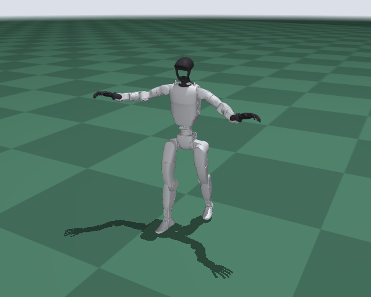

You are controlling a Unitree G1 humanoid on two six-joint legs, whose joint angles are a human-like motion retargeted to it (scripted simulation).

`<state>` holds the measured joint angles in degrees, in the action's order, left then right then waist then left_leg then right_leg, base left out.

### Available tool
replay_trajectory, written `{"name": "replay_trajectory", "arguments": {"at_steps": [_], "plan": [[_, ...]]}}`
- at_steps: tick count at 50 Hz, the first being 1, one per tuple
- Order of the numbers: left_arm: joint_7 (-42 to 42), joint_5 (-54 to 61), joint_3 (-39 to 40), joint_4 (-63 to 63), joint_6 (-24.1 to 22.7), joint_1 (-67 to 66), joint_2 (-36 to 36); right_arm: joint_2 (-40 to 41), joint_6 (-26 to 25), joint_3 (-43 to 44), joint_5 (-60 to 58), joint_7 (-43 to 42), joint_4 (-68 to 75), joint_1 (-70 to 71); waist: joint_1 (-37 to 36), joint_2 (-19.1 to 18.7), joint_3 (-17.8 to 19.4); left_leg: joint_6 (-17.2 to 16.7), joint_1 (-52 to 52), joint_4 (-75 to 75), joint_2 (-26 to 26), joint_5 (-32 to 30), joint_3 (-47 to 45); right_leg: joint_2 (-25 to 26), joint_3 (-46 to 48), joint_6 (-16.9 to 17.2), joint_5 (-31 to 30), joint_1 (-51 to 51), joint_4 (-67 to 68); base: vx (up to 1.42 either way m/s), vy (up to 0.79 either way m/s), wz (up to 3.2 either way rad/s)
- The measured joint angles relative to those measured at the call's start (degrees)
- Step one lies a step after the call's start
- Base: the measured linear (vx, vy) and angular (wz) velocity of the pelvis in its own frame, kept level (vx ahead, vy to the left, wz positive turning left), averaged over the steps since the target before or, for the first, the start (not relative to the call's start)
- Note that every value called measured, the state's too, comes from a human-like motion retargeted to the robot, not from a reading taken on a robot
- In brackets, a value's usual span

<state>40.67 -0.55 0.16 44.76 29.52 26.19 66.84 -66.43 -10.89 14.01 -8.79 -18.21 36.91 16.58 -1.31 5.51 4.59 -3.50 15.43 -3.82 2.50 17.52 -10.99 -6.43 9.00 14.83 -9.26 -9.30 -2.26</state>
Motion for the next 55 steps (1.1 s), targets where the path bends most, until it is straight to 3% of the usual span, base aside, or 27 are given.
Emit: {"name": "replay_trajectory", "arguments": {"at_steps": [2,6,11,16,21,25,28,34,43,45,48,52,55], "plan": [[2.0,2.5,-0.8,-0.2,-3.3,0.4,-0.2,0.5,0.9,-0.4,-0.2,-1.1,0.6,0.3,0.9,-0.3,-0.1,-0.9,-0.4,4.1,-0.1,-0.3,-1.0,0.4,-0.4,0.2,-2.4,-2.2,-0.5,-0.57,0.12,0.21],[0.7,1.7,-2.3,-0.1,-5.1,0.7,0.6,1.7,2.0,-2.0,-0.2,-1.7,1.5,1.1,1.1,-0.6,0.5,-1.1,-1.4,8.7,-0.6,-2.2,-3.3,1.4,-3.1,-1.1,-2.4,-3.6,-1.9,-0.53,0.07,-0.12],[-4.7,-2.9,-3.2,0.3,-1.8,-0.1,2.4,1.9,2.6,-3.7,1.5,-0.4,1.2,1.6,-0.6,-1.7,0.2,-2.0,-5.3,8.8,-2.3,-3.9,-6.0,1.4,1.2,-5.5,2.8,-2.4,2.7,-0.48,0.05,-0.44],[-8.3,-7.8,-3.2,0.1,1.6,-0.6,4.0,0.8,3.1,-3.5,2.9,1.0,0.6,1.1,-2.8,-3.6,-2.2,-3.1,-10.7,8.8,-4.8,-6.0,-8.4,0.8,3.2,-8.6,12.0,-4.1,19.0,-0.43,0.02,-0.41],[-12.3,-13.5,-3.8,0.1,4.3,-0.5,5.4,0.3,2.7,-3.2,2.2,2.9,0.7,0.7,-6.2,-3.3,-3.8,-3.3,-14.3,8.8,-5.9,-7.8,-10.9,0.5,-1.1,-8.8,20.4,-4.3,36.3,-0.38,-0.05,-0.53],[-14.2,-16.1,-4.4,-0.1,4.4,-0.9,6.2,0.5,2.8,-3.5,1.9,3.6,0.5,1.0,-8.5,-2.4,-4.2,-2.7,-16.3,8.8,-6.2,-9.3,-12.7,3.0,-8.0,-7.0,21.3,0.1,39.6,-0.38,-0.11,-0.45],[-13.7,-16.2,-4.4,0.0,2.7,-1.4,6.4,0.6,3.4,-4.1,1.5,3.3,-0.1,1.4,-9.8,-1.9,-3.7,-2.4,-17.4,8.8,-6.2,-10.6,-13.8,5.0,-12.4,-5.3,18.0,6.0,34.2,-0.40,-0.15,-0.34],[-6.1,-8.5,-3.2,0.9,-3.1,-0.5,4.9,-0.2,3.9,-4.8,0.2,-0.5,-0.9,3.8,-12.6,-1.1,1.4,-3.6,-18.7,8.8,-5.2,-13.7,-16.9,2.8,-11.3,-4.1,20.4,18.6,9.9,-0.49,-0.18,-0.33],[-0.3,-3.8,-5.3,2.4,-9.4,2.6,1.4,-2.3,4.9,-5.8,-0.9,-4.0,0.9,6.6,-16.2,-2.2,6.9,-1.6,-21.7,8.8,-4.4,-12.9,-21.0,0.8,-12.3,-3.0,15.9,16.8,0.6,-0.55,-0.14,-0.22],[-1.6,-4.2,-6.0,2.7,-7.0,3.0,0.8,-2.4,3.5,-5.8,-1.2,-2.5,1.3,6.5,-15.7,-2.3,7.3,-0.5,-20.8,8.8,-3.4,-12.6,-21.8,0.3,-11.6,-2.6,14.4,15.7,0.4,-0.46,-0.11,0.36],[-8.1,-8.6,-7.4,3.2,2.0,3.5,0.5,-2.5,-0.9,-5.6,-2.0,2.8,1.4,6.0,-14.3,-1.4,6.8,2.6,-18.7,7.4,-0.9,-12.2,-21.2,-1.3,-10.1,-1.9,12.5,13.2,0.7,-0.43,-0.09,0.53],[-19.5,-17.8,-9.3,3.8,12.8,3.8,0.7,-3.0,-6.3,-4.9,-2.9,10.0,1.0,4.8,-12.4,1.1,5.5,6.5,-18.8,-5.8,1.9,-5.5,-16.5,-5.2,-8.7,-0.9,10.5,9.7,1.2,-0.39,-0.04,0.54],[-27.1,-24.3,-9.9,4.0,16.6,3.8,1.2,-3.0,-8.4,-4.1,-3.0,13.5,0.6,3.9,-10.8,2.5,4.3,7.8,-18.6,-17.8,2.8,0.9,-13.4,-7.1,-8.0,-0.7,9.2,7.8,1.4,-0.35,0.00,0.46]]}}
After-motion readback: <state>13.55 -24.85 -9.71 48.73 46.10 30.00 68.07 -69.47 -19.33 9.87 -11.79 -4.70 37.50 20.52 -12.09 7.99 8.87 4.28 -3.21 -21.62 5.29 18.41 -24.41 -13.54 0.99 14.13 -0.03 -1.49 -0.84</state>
